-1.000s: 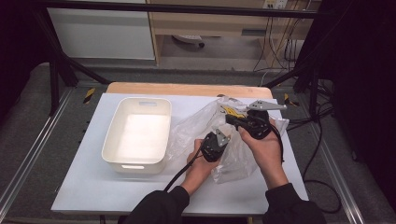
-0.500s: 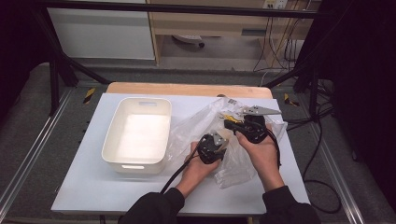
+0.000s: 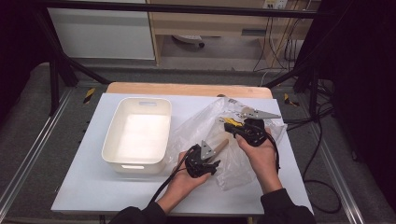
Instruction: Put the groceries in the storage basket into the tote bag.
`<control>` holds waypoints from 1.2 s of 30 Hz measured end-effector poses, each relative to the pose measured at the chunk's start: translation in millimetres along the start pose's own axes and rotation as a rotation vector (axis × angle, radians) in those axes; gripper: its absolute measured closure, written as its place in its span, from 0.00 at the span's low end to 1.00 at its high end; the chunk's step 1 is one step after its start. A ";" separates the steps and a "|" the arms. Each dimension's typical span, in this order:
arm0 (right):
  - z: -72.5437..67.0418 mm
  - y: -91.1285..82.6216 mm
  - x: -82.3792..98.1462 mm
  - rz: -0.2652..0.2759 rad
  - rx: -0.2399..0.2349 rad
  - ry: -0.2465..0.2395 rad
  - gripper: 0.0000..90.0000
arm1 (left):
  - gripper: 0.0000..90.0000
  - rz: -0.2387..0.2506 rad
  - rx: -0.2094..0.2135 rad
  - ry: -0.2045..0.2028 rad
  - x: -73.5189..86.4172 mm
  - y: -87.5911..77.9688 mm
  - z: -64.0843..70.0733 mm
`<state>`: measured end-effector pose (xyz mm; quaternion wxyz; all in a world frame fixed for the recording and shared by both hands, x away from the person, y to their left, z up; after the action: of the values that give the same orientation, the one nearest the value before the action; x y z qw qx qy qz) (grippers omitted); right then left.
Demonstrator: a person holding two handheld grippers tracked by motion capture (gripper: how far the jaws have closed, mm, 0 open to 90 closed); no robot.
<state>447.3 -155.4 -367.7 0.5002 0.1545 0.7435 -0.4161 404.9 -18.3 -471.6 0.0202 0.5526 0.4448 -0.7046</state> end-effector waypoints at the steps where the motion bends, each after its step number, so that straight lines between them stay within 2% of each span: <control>1: 0.4 0.2 1.6 -0.007 0.002 -0.003 1.00 | 0.50 -0.002 0.005 0.004 1.8 -3.3 0.3; 3: 0.8 0.5 5.4 -0.023 0.008 -0.007 1.00 | 0.50 0.004 -0.002 0.020 4.9 -10.6 -0.2; 6: 2.1 1.0 9.5 -0.024 0.009 -0.003 1.00 | 0.50 0.039 0.025 -0.023 3.3 -20.1 -0.3; 8: 2.9 1.9 12.9 -0.025 0.007 0.000 1.00 | 0.48 0.061 0.036 -0.027 1.0 -25.6 2.4; 13: 5.5 3.5 24.8 -0.026 0.003 0.024 1.00 | 0.42 0.070 0.060 -0.019 0.0 -38.2 11.9; 17: 5.6 7.7 36.4 -0.054 0.000 0.025 1.00 | 0.38 0.074 0.073 -0.044 1.8 -43.5 12.6; 21: 3.7 8.8 43.1 -0.072 -0.003 0.021 1.00 | 0.36 0.093 0.051 -0.075 -0.2 -51.6 7.5; 22: 3.5 9.2 44.0 -0.075 -0.004 0.021 1.00 | 0.33 0.096 0.033 -0.092 -0.5 -54.0 5.7; 23: 3.3 9.7 45.4 -0.076 -0.007 0.017 1.00 | 0.32 0.099 0.033 -0.104 -0.5 -56.3 5.1; 28: -0.9 11.7 54.0 -0.102 -0.012 0.016 1.00 | 0.31 0.136 0.039 -0.105 -4.7 -68.0 2.7; 31: -2.4 13.5 56.9 -0.115 -0.011 0.010 1.00 | 0.28 0.168 0.034 -0.122 -7.9 -77.4 -1.2; 36: -4.6 14.1 63.4 -0.134 -0.016 0.006 1.00 | 0.23 0.170 0.013 -0.147 -10.7 -89.6 -12.1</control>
<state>425.0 -155.1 -428.9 0.4702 0.1015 0.7568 -0.4425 371.6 38.6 -408.8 0.1089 0.5353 0.3893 -0.7417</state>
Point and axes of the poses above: each handheld gripper's, and its own axes: y roughly forward along the jaws, x roughly out of its underside, z roughly to its right, the point moved 5 cm from there along y, roughly forward along the jaws, and after that the axes turned 3 degrees about -y, right-handed, at the moved point
